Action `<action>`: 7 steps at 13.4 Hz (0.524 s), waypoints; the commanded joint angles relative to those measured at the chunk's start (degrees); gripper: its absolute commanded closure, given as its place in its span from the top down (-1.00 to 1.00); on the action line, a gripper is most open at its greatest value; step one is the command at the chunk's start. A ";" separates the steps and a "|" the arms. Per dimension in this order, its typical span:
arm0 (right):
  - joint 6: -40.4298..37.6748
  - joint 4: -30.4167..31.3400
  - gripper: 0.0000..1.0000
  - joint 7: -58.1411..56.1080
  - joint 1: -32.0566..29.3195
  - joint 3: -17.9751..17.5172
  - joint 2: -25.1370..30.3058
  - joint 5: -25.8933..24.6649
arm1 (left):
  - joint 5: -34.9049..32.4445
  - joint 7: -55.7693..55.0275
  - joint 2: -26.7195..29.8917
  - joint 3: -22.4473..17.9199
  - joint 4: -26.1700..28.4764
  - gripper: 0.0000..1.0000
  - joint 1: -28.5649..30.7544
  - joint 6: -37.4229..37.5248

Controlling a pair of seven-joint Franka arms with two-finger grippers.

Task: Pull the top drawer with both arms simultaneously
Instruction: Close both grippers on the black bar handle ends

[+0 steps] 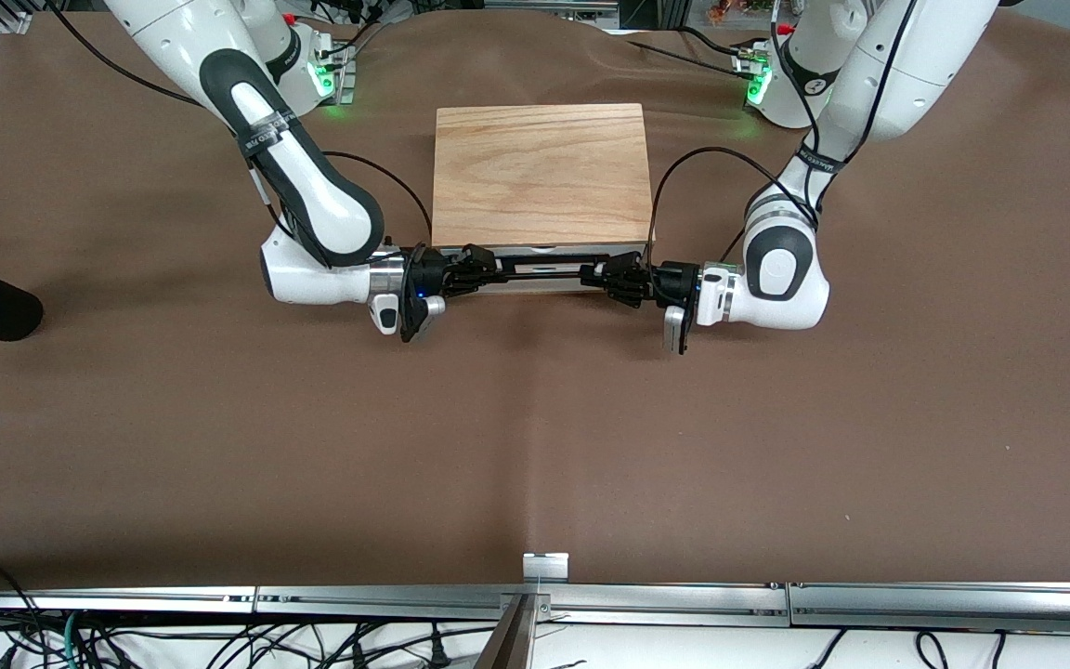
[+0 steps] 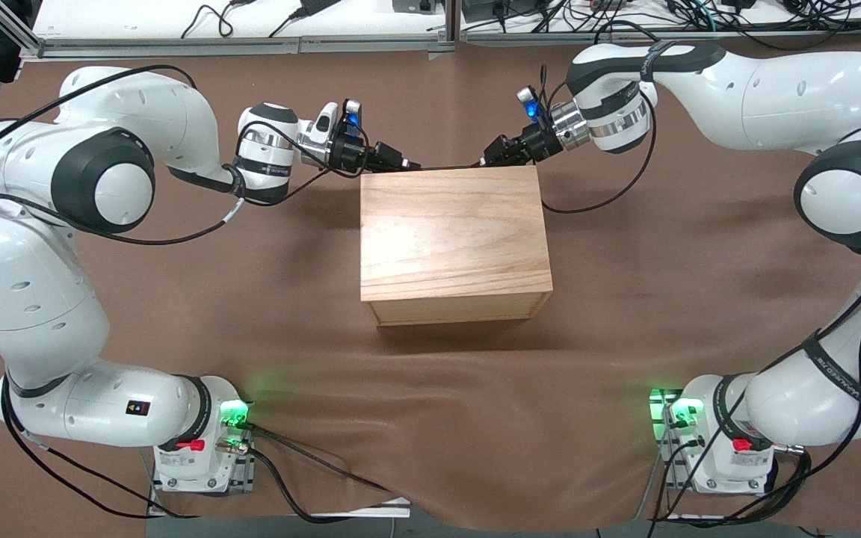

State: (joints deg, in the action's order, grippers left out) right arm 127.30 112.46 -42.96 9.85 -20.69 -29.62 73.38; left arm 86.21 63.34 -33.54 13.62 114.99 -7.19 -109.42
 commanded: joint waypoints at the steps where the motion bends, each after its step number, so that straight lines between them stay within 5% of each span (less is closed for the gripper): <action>1: 0.32 0.65 -1.00 0.42 -0.45 -0.76 0.17 1.06 | 2.91 1.87 0.05 0.44 0.24 -0.63 -0.55 -0.18; 7: 0.32 0.48 -1.00 0.77 -0.45 -0.67 0.00 1.06 | 2.91 1.70 -2.31 0.44 -3.18 -0.62 -0.46 -0.18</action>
State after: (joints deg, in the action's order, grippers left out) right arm 127.30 112.48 -42.96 9.77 -20.68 -29.64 73.40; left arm 86.38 63.54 -33.90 13.62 114.68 -7.16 -109.21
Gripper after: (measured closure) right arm 0.731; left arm 0.797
